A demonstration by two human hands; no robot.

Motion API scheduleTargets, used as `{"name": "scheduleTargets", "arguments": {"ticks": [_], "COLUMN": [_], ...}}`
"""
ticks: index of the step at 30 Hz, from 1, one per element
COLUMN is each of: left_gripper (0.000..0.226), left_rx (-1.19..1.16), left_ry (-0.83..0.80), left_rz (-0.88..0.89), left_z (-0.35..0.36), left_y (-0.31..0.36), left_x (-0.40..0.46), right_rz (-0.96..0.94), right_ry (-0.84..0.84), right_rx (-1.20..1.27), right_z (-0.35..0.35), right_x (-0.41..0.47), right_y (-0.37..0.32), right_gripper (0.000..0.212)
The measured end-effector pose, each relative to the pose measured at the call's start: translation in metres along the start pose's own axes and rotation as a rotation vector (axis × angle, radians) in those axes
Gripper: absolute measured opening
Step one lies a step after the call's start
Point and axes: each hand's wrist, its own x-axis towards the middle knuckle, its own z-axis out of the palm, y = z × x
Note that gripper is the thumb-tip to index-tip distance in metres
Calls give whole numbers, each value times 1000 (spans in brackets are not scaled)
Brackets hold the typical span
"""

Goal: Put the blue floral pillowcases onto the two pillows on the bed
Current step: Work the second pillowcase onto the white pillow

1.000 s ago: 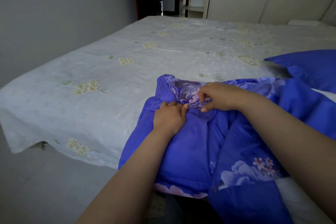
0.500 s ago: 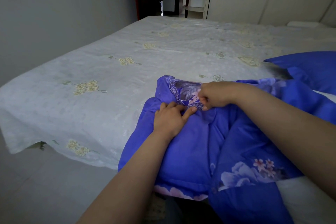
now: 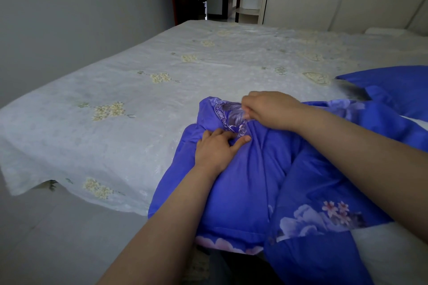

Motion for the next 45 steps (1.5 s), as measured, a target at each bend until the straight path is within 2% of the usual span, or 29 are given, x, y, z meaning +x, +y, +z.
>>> {"name": "scheduleTargets", "arguments": {"ticks": [3, 6, 8, 10, 12, 13, 15, 17, 18, 21, 24, 26, 29, 32, 34, 36, 38, 40, 42, 43, 45], "left_gripper": [56, 48, 51, 54, 51, 48, 43, 42, 41, 28, 20, 10, 29, 25, 22, 21, 26, 28, 25, 23, 23], "left_rx": [14, -19, 0, 40, 94, 125, 213, 283, 325, 456, 450, 409, 422, 258, 50, -115, -205, -240, -220, -212, -204], "left_ry": [26, 78, 185, 315, 356, 352, 371, 365, 379, 450, 490, 445, 216, 133, 209, 313, 359, 377, 395, 405, 421], "left_rz": [14, 31, 82, 156, 213, 237, 303, 372, 402, 398, 349, 319, 225, 153, 157, 154, 135, 122, 95, 84, 126], "left_z": [0, 3, 7, 12, 15, 15, 18, 20, 22, 16, 12, 4, 4, 6, 5, 8, 14, 23, 31, 32, 32], "left_y": [0, 0, 0, 1, 0, 2, 7, 12, 12, 26, 63, 87, 119, 130, 121, 102, 87, 75, 68, 64, 57], "left_x": [0, 1, 0, -1, 3, 5, 6, 9, 11, 10, 5, -1, -2, 0, -5, -10, -18, -25, -28, -28, -28], "right_rz": [-74, -100, -57, 27, 135, 166, 170, 156, 164, 250, 271, 259, 250, 304, 349, 254, 98, -99, -223, -231, -131], "right_ry": [101, 200, 253, 286, 301, 299, 151, -50, -54, 160, 337, 402, 429, 447, 610, 855, 928, 834, 660, 575, 389], "right_rx": [-117, -28, 60, 223, 550, 703, 865, 849, 808, 640, 624, 657, 773, 935, 969, 721, 535, 453, 338, 278, 212], "right_z": [9, 15, 20, 30, 37, 37, 31, 29, 33, 58, 84, 93, 103, 102, 96, 93, 87, 77, 66, 60, 44], "right_x": [5, -4, -15, -26, -35, -39, -48, -56, -57, -50, -51, -54, -62, -70, -78, -84, -85, -81, -75, -74, -77], "right_y": [-12, -17, -21, -29, -31, -27, -13, -1, 4, 11, 20, 24, 34, 37, 32, 31, 32, 25, 15, 11, 11], "right_gripper": [17, 19, 20, 16, 12, 17, 30, 37, 39, 42, 42, 49, 59, 67, 60, 40, 32, 32, 32, 30, 23]}}
